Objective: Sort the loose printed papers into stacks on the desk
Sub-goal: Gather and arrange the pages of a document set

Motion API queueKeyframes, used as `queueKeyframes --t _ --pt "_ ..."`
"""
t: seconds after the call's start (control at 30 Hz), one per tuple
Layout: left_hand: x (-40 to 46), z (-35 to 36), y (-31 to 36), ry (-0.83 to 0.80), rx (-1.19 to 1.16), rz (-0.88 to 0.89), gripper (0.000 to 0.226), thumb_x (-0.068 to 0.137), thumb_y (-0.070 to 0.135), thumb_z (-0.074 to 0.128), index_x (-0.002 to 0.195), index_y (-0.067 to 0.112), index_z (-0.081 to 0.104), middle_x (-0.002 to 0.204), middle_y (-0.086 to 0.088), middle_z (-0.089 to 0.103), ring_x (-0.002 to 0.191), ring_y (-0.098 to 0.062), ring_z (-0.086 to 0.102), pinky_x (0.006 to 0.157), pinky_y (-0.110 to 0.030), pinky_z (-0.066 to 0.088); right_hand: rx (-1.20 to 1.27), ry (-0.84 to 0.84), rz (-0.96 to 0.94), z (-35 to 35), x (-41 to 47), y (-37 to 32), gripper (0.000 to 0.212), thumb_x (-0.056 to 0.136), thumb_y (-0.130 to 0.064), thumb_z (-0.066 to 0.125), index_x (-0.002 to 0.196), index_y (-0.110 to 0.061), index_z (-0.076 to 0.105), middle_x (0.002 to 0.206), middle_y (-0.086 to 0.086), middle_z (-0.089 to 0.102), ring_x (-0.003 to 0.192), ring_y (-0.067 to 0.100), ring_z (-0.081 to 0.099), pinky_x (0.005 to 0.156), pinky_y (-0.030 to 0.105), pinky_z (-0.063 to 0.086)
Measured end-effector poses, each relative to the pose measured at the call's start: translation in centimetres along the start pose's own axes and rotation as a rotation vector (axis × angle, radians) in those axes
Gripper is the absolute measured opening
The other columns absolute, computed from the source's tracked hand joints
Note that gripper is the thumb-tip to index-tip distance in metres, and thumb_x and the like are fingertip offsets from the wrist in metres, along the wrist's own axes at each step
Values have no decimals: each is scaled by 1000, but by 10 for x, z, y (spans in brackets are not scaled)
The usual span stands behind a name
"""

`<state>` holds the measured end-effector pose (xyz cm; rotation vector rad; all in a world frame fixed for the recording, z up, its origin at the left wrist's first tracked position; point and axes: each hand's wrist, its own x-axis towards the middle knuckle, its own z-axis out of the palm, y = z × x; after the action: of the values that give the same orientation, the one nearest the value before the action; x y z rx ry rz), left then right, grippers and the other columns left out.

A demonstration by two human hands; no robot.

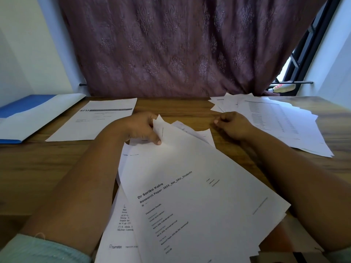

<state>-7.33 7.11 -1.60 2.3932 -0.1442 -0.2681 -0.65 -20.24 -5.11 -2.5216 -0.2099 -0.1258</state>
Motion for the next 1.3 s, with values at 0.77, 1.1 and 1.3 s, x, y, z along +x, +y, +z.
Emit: queueKeyframes --t 0.77,1.1,1.3 --pt "1 -1 -2 3 6 17 41 78 4 79 93 33 56 98 13 59 97 -14 57 90 -33 46 779 -228 -62 -16 -17 -14 13 90 -3 62 101 -7 67 90 -3 76 88 13 74 63 22 59" --pt "1 2 2 5 13 98 36 77 7 81 99 29 62 94 20 59 84 0 56 78 -17 43 1193 -557 -132 -19 -21 -18 22 88 -14 57 105 -8 70 102 12 71 93 21 70 77 32 60" --pt "-1 -7 -5 36 -31 60 21 75 5 82 89 19 74 101 0 71 96 -21 66 83 -28 57 569 -77 64 -1 -4 -2 21 101 -15 50 106 -3 67 110 20 69 91 24 66 85 30 56"
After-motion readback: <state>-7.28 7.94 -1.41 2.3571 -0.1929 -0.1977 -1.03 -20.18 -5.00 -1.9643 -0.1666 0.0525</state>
